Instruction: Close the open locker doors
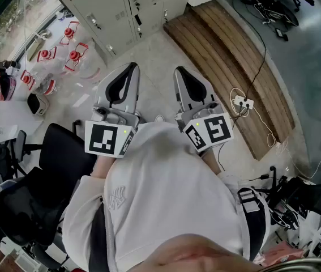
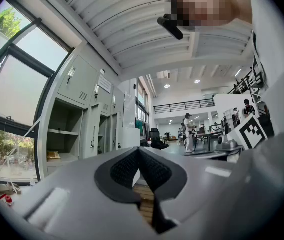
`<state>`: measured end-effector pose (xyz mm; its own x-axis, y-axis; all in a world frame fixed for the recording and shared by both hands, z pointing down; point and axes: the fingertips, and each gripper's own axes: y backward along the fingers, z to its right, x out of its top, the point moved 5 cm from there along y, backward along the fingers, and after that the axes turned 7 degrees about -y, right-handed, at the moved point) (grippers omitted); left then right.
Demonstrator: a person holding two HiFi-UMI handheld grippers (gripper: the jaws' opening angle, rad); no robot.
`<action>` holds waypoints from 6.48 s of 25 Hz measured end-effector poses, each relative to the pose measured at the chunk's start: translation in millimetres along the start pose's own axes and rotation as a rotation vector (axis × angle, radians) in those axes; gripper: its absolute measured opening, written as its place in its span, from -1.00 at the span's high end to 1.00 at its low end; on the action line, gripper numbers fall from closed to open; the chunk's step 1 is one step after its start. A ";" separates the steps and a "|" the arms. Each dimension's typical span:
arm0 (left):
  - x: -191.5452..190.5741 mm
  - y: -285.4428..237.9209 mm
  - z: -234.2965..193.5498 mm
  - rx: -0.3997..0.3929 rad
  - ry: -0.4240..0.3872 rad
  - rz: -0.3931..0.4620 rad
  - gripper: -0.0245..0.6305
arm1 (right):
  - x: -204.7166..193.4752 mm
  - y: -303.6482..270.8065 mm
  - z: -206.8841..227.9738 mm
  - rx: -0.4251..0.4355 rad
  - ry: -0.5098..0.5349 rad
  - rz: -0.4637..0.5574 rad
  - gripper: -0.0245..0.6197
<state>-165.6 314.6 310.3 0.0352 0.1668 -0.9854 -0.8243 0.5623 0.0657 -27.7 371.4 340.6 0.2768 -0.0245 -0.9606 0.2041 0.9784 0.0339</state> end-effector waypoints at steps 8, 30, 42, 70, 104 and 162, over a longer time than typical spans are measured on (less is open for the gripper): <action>0.0 -2.2 8.6 0.009 0.000 -0.008 0.97 | 1.5 7.1 8.3 0.004 -0.005 -0.001 0.87; -25.9 -73.0 -61.6 0.025 0.036 -0.037 0.97 | 4.0 -87.6 52.8 0.023 -0.029 -0.033 0.87; -27.7 -134.3 -154.5 0.071 0.022 -0.012 0.97 | 28.1 -195.3 73.2 0.066 -0.011 0.002 0.87; -47.2 -242.3 -234.1 0.553 -0.025 -0.070 0.97 | 91.8 -396.3 169.1 0.668 0.031 -0.026 0.87; -43.9 -140.0 -346.0 0.757 -0.079 -0.082 0.97 | 40.0 -511.9 -10.0 1.019 0.067 -0.110 0.83; -42.3 -340.9 -242.7 0.148 0.064 0.053 0.97 | 100.9 -404.5 218.5 0.269 0.039 0.072 0.88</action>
<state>-23.2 -80.7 291.4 -0.0460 0.1502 -0.9876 -0.7319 0.6677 0.1357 122.9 -71.8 290.3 0.2644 0.0565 -0.9628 0.4284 0.8875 0.1697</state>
